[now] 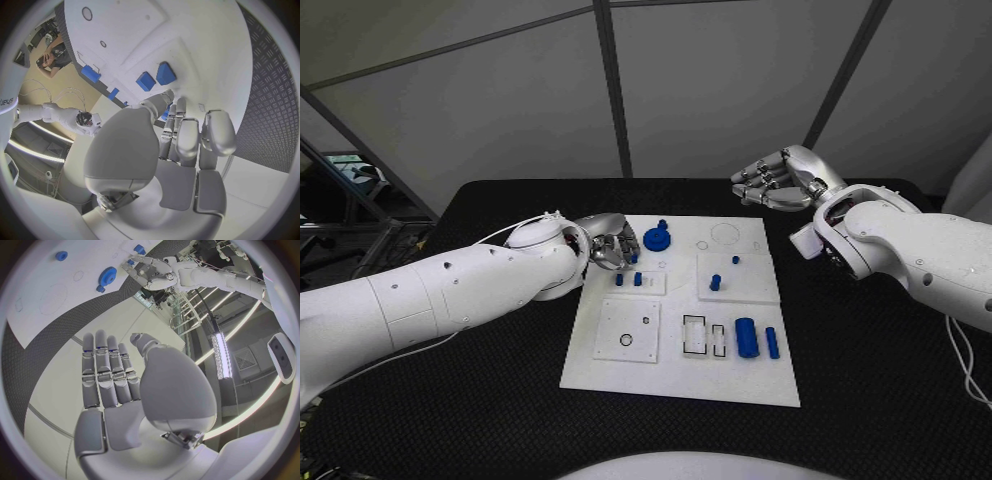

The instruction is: Assemble the parts on the task board

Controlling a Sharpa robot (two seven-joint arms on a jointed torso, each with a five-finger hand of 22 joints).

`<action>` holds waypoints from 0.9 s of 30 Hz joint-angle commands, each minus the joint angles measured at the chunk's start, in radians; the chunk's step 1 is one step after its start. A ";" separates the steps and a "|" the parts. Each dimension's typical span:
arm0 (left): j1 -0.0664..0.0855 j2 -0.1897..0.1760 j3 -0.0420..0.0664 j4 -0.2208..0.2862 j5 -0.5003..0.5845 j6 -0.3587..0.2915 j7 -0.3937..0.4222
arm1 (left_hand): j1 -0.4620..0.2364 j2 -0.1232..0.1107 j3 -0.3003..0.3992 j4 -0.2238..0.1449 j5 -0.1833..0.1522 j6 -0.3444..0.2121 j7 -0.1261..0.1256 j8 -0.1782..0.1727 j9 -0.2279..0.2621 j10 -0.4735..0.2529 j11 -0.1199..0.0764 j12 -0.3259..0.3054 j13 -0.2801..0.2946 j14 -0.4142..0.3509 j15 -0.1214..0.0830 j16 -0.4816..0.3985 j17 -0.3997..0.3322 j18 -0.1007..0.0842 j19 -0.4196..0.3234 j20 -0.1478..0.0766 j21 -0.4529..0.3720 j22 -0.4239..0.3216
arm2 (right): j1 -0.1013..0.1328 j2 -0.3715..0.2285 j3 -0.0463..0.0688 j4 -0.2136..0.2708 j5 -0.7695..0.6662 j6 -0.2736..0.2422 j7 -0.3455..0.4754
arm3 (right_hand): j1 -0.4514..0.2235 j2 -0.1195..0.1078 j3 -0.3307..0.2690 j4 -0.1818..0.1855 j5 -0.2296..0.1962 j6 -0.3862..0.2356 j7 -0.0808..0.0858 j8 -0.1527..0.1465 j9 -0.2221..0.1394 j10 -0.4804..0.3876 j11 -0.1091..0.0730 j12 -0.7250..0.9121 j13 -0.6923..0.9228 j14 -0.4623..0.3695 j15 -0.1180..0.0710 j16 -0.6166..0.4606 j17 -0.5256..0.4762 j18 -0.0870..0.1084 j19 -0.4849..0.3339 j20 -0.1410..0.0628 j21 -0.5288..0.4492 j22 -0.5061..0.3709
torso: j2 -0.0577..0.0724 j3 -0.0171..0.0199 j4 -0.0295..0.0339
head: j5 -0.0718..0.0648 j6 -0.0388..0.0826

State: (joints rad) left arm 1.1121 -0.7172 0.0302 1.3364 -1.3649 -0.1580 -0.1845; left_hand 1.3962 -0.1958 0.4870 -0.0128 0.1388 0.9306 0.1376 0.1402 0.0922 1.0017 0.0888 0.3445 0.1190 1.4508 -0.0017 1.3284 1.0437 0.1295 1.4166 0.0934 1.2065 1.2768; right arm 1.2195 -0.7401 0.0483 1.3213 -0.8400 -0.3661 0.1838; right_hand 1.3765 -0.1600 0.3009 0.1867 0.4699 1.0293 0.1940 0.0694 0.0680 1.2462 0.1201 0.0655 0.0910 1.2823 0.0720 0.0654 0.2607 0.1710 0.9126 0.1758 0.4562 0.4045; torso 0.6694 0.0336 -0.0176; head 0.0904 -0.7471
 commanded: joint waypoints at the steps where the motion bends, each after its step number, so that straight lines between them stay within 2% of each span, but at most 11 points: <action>1: 0.000 -0.010 -0.001 -0.001 0.001 0.012 -0.016 | -0.002 -0.010 -0.001 -0.006 -0.006 -0.011 -0.001 -0.009 -0.005 -0.012 0.002 -0.006 -0.003 0.001 0.008 0.006 -0.001 -0.042 -0.001 0.009 -0.006 -0.002 | 0.002 -0.001 0.000 -0.002 -0.027 0.035 -0.029 | -0.006 -0.001 0.003 -0.006 -0.015 -0.007 -0.001 -0.003 -0.001 -0.014 0.002 -0.003 -0.004 -0.010 0.004 -0.002 -0.004 0.008 -0.004 0.010 -0.009 -0.004 | -0.001 -0.0007 0.0011 | 0.000 0.000; 5: 0.000 -0.024 0.000 0.001 0.001 0.006 -0.016 | -0.001 -0.011 -0.004 -0.008 -0.005 -0.019 -0.005 -0.017 -0.011 -0.023 0.006 -0.011 -0.006 0.001 0.011 0.007 -0.003 -0.040 -0.003 0.011 -0.014 -0.007 | 0.002 -0.003 0.000 -0.006 -0.096 0.072 -0.066 | 0.015 -0.010 0.001 -0.030 -0.070 0.000 -0.001 0.002 0.001 -0.034 0.005 0.000 -0.015 -0.002 0.002 0.006 -0.006 0.010 0.006 0.010 -0.013 -0.007 | -0.002 -0.0015 0.0017 | -0.001 0.002; 9: 0.000 -0.040 0.010 0.006 0.001 -0.010 -0.006 | 0.000 -0.010 -0.005 -0.010 -0.005 -0.020 -0.005 -0.020 -0.014 -0.032 0.009 -0.014 -0.008 0.001 0.013 0.008 -0.003 -0.038 -0.008 0.013 -0.025 -0.015 | 0.001 -0.005 0.000 -0.008 -0.206 0.116 -0.107 | 0.055 -0.006 0.002 -0.075 -0.108 0.022 -0.016 0.009 0.004 -0.028 -0.014 0.009 -0.022 0.118 -0.033 0.072 0.025 0.014 0.091 -0.025 0.050 0.027 | -0.002 -0.0013 0.0011 | 0.000 0.004; 11: 0.000 -0.051 0.018 0.011 0.005 -0.027 0.009 | 0.000 -0.010 -0.006 -0.010 -0.005 -0.019 -0.004 -0.020 -0.014 -0.036 0.010 -0.016 -0.009 0.001 0.014 0.010 -0.001 -0.037 -0.010 0.014 -0.031 -0.019 | -0.001 -0.008 0.000 -0.005 -0.281 0.138 -0.129 | 0.066 0.001 0.000 -0.097 -0.116 0.040 -0.028 0.012 0.004 -0.009 -0.029 0.017 -0.024 0.196 -0.057 0.124 0.056 0.013 0.144 -0.053 0.113 0.067 | -0.002 -0.0019 0.0004 | 0.000 0.005; 14: 0.000 -0.062 0.027 0.016 0.033 -0.063 0.042 | 0.001 -0.007 -0.005 -0.011 -0.003 -0.011 -0.001 -0.018 -0.015 -0.039 0.011 -0.016 -0.010 0.001 0.015 0.010 -0.003 -0.034 -0.014 0.015 -0.042 -0.027 | -0.003 -0.012 0.000 0.001 -0.360 0.158 -0.149 | 0.070 0.004 0.002 -0.117 -0.118 0.055 -0.042 0.011 0.003 0.006 -0.036 0.019 -0.025 0.227 -0.077 0.193 0.102 0.010 0.170 -0.074 0.179 0.114 | -0.002 -0.0014 -0.0001 | -0.001 0.009; 18: 0.000 -0.079 0.036 0.022 0.131 -0.149 0.123 | -0.010 -0.001 -0.005 -0.004 -0.001 0.020 0.014 -0.008 -0.014 -0.037 0.012 -0.011 -0.011 -0.003 0.017 0.008 -0.014 -0.026 -0.030 0.017 -0.080 -0.055 | -0.007 -0.019 0.000 0.013 -0.478 0.178 -0.178 | 0.063 0.009 0.013 -0.132 -0.117 0.069 -0.048 0.006 0.001 0.019 -0.044 0.016 -0.024 0.228 -0.086 0.316 0.175 0.010 0.169 -0.084 0.253 0.173 | -0.002 -0.0014 -0.0001 | -0.006 0.014; 20: 0.000 -0.090 0.039 0.025 0.212 -0.193 0.172 | -0.020 0.004 -0.007 0.005 -0.001 0.041 0.021 -0.001 -0.014 -0.035 0.013 -0.007 -0.012 -0.011 0.019 0.001 -0.032 -0.015 -0.054 0.018 -0.133 -0.094 | -0.010 -0.023 -0.001 0.022 -0.533 0.185 -0.192 | 0.058 0.013 0.020 -0.135 -0.116 0.075 -0.051 0.004 0.001 0.023 -0.048 0.014 -0.024 0.228 -0.089 0.383 0.212 0.010 0.170 -0.087 0.285 0.199 | -0.002 -0.0014 -0.0009 | -0.015 0.018; 22: 0.000 -0.100 0.040 0.028 0.314 -0.222 0.215 | -0.027 0.007 -0.008 0.011 -0.001 0.055 0.024 0.002 -0.016 -0.040 0.017 -0.007 -0.015 -0.091 0.022 -0.105 -0.219 0.004 -0.105 0.022 -0.234 -0.167 | -0.012 -0.027 -0.004 0.031 -0.575 0.189 -0.204 | 0.053 0.011 0.025 -0.138 -0.116 0.079 -0.053 0.003 0.001 0.025 -0.050 0.012 -0.024 0.229 -0.090 0.437 0.240 0.002 0.190 -0.088 0.346 0.261 | -0.002 -0.0012 -0.0014 | -0.024 0.022; 24: 0.000 -0.113 0.041 0.031 0.480 -0.246 0.269 | -0.025 0.015 -0.004 0.014 -0.001 0.060 0.026 0.000 -0.020 -0.040 0.019 -0.002 -0.018 -0.166 0.022 -0.206 -0.380 0.025 -0.165 0.024 -0.349 -0.248 | -0.016 -0.030 -0.007 0.044 -0.627 0.192 -0.220 | 0.046 0.006 0.031 -0.141 -0.118 0.081 -0.053 0.001 0.001 0.021 -0.050 0.007 -0.024 0.228 -0.091 0.493 0.271 -0.012 0.225 -0.089 0.434 0.356 | -0.002 -0.0003 -0.0015 | -0.034 0.027; 25: 0.000 -0.120 0.041 0.034 0.569 -0.256 0.297 | -0.014 0.020 0.005 0.008 -0.001 0.063 0.029 0.000 -0.021 -0.037 0.020 0.001 -0.018 -0.195 0.021 -0.246 -0.442 0.033 -0.190 0.023 -0.393 -0.280 | -0.019 -0.031 -0.008 0.051 -0.652 0.192 -0.229 | 0.043 0.005 0.035 -0.141 -0.118 0.081 -0.054 0.000 0.001 0.018 -0.050 0.005 -0.024 0.227 -0.091 0.523 0.290 -0.017 0.239 -0.088 0.469 0.393 | -0.001 0.0003 -0.0019 | -0.039 0.029; 27: 0.000 -0.132 0.042 0.040 0.737 -0.272 0.350 | 0.000 0.026 0.017 -0.002 -0.001 0.066 0.031 -0.001 -0.022 -0.037 0.021 0.005 -0.020 -0.235 0.023 -0.298 -0.515 0.046 -0.233 0.023 -0.469 -0.332 | -0.025 -0.035 -0.013 0.067 -0.700 0.188 -0.250 | 0.039 0.004 0.041 -0.141 -0.121 0.081 -0.054 -0.001 0.001 0.009 -0.050 0.002 -0.025 0.228 -0.089 0.609 0.361 -0.028 0.266 -0.088 0.530 0.460 | -0.001 0.0009 -0.0021 | -0.048 0.035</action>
State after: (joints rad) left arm 1.1103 -0.8457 0.0706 1.3712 -0.9776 -0.3444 0.0199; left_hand 1.3860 -0.1719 0.4985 -0.0154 0.1388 0.9884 0.1696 0.1364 0.0703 0.9655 0.1045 0.3444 0.0992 1.2227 0.0215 1.0406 0.5449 0.1315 1.1895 0.1160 0.7492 0.9531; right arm 1.1958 -0.7740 0.0362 1.3779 -1.3912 -0.2016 -0.0092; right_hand 1.4249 -0.1588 0.3375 0.0457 0.3512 1.1051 0.1408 0.0724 0.0702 1.2644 0.0692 0.0729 0.0673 1.4651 -0.0112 0.6571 0.6080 0.1537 1.1719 0.0891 0.9726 0.8496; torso 0.6676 0.0328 -0.0187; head 0.0518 -0.7178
